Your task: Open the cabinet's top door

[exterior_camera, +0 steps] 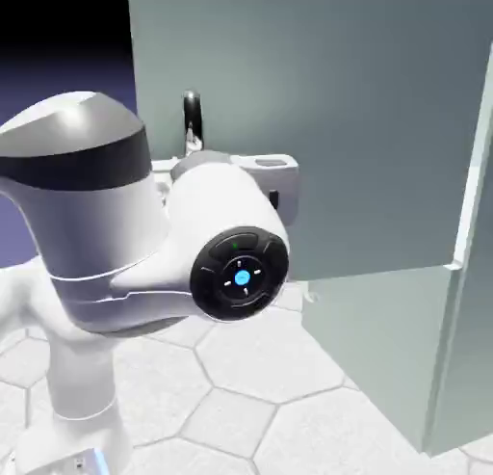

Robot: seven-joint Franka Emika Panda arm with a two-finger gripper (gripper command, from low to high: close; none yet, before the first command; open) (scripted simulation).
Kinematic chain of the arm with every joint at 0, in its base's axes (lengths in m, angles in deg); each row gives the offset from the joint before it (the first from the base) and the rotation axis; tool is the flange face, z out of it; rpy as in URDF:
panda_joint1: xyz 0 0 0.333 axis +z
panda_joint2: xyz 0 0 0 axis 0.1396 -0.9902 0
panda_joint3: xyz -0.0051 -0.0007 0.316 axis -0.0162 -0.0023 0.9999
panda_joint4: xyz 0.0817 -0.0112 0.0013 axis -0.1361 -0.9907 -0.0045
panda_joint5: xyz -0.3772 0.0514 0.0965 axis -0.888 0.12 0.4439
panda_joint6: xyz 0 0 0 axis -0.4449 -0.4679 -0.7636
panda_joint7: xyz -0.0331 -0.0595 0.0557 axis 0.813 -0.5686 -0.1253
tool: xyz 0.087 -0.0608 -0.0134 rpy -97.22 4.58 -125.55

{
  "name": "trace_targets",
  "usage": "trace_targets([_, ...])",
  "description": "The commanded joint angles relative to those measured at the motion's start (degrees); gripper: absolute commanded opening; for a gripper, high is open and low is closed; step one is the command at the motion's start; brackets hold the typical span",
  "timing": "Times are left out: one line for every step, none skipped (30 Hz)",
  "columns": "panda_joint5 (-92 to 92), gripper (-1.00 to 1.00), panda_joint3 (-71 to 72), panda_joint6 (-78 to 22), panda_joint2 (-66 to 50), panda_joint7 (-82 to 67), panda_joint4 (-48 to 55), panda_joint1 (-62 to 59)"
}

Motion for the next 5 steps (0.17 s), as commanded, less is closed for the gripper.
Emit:
trace_targets([-0.4,-1.00,-0.9,-1.5,-0.1,0.4,2.1,1.9])
trace_targets([-0.8,-1.00,-1.8,-3.0,-0.1,0.7,4.1,3.7])
trace_targets([-1.1,-1.00,-2.6,-4.4,-0.1,1.2,6.2,5.6])
trace_targets([-1.4,-1.00,-3.4,-5.8,-0.1,1.6,8.2,7.4])
trace_targets([-1.5,-1.00,-3.7,-6.3,-0.1,1.7,9.0,8.0])
